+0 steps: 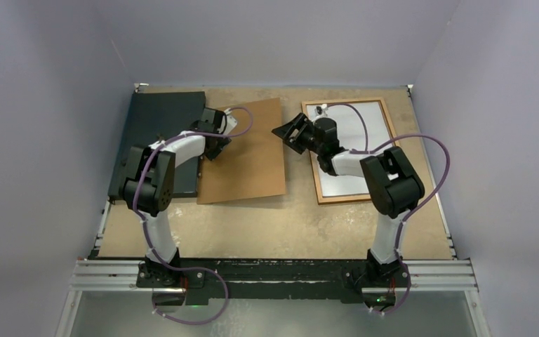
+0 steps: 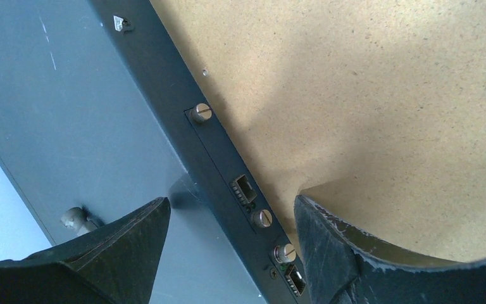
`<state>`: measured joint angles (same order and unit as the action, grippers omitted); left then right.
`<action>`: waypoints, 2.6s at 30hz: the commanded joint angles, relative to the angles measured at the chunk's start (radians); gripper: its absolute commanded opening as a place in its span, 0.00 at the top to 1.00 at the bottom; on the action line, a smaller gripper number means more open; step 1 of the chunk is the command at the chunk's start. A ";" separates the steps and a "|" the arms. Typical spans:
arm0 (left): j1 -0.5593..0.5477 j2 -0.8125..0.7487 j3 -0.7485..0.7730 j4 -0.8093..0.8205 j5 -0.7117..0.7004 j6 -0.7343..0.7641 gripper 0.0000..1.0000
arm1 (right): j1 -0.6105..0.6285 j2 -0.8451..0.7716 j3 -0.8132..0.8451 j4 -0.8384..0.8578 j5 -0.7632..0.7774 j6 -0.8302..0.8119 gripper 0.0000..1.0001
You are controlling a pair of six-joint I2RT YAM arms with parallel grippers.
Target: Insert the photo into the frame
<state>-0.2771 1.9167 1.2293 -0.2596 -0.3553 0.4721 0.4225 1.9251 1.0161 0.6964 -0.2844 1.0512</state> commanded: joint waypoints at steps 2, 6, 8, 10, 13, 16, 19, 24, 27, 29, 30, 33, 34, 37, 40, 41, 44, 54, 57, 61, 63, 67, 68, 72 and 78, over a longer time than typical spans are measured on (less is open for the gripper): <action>0.004 0.036 0.000 -0.052 0.089 -0.034 0.29 | 0.082 -0.039 -0.074 0.299 -0.321 0.228 0.28; 0.004 0.027 0.006 -0.058 0.095 -0.039 0.30 | 0.082 -0.014 -0.110 0.439 -0.350 0.305 0.31; 0.004 0.021 0.010 -0.062 0.097 -0.043 0.30 | 0.083 0.004 -0.100 0.460 -0.372 0.312 0.32; 0.004 0.014 0.015 -0.068 0.102 -0.046 0.30 | 0.089 0.024 -0.091 0.474 -0.392 0.322 0.32; 0.004 0.002 0.018 -0.075 0.109 -0.052 0.30 | 0.096 0.048 -0.092 0.520 -0.405 0.354 0.32; 0.004 -0.006 0.019 -0.081 0.113 -0.055 0.31 | 0.096 0.030 -0.098 0.502 -0.395 0.354 0.36; 0.004 -0.016 0.022 -0.087 0.118 -0.058 0.31 | 0.094 -0.017 -0.081 0.362 -0.385 0.268 0.46; 0.004 -0.035 0.041 -0.110 0.138 -0.066 0.30 | 0.090 -0.108 0.048 -0.101 -0.262 -0.021 0.77; 0.004 -0.054 0.061 -0.137 0.179 -0.075 0.26 | 0.090 -0.132 0.117 -0.272 -0.212 -0.126 0.93; 0.004 -0.083 0.073 -0.153 0.222 -0.077 0.22 | 0.089 -0.145 0.127 -0.302 -0.201 -0.129 1.00; 0.004 -0.105 0.079 -0.158 0.252 -0.078 0.18 | 0.088 -0.150 0.132 -0.319 -0.190 -0.129 1.00; 0.004 -0.190 0.114 -0.197 0.376 -0.086 0.10 | 0.084 -0.169 0.154 -0.365 -0.151 -0.118 1.00; 0.004 -0.225 0.130 -0.221 0.435 -0.080 0.06 | 0.079 -0.178 0.159 -0.375 -0.141 -0.105 1.00; 0.003 -0.356 0.146 -0.288 0.619 -0.031 0.03 | 0.065 -0.222 0.171 -0.393 -0.103 -0.045 1.00; -0.034 -0.515 0.077 -0.341 0.751 0.076 0.02 | 0.062 -0.253 0.197 -0.413 -0.059 0.043 1.00; -0.066 -0.559 0.051 -0.371 0.749 0.126 0.02 | 0.061 -0.259 0.213 -0.418 -0.047 0.071 1.00; -0.144 -0.626 -0.007 -0.471 0.700 0.169 0.02 | 0.061 -0.269 0.238 -0.414 -0.018 0.149 1.00; -0.293 -0.853 -0.220 -0.256 0.439 0.328 0.06 | 0.071 -0.278 0.252 -0.291 -0.048 0.377 1.00; -0.293 -0.875 -0.262 -0.127 0.373 0.389 0.10 | 0.072 -0.300 0.251 -0.294 -0.052 0.394 1.00; -0.301 -0.887 -0.296 -0.019 0.304 0.438 0.16 | 0.075 -0.329 0.244 -0.301 -0.052 0.403 1.00; -0.301 -0.911 -0.323 0.034 0.314 0.466 0.17 | 0.080 -0.334 0.240 -0.298 -0.055 0.412 1.00; -0.322 -0.931 -0.360 0.075 0.326 0.545 0.24 | 0.106 -0.327 0.244 -0.277 -0.072 0.432 1.00; -0.325 -0.929 -0.360 0.086 0.320 0.556 0.29 | 0.115 -0.325 0.248 -0.278 -0.073 0.431 1.00; -0.326 -0.920 -0.367 0.151 0.292 0.592 0.41 | 0.137 -0.335 0.262 -0.318 -0.066 0.401 1.00; -0.328 -0.921 -0.367 0.158 0.284 0.618 0.64 | 0.139 -0.366 0.226 -0.316 -0.074 0.391 1.00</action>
<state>-0.6048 1.0012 0.8646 -0.1947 -0.0414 1.0466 0.5541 1.6379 1.2190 0.2897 -0.3153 1.4662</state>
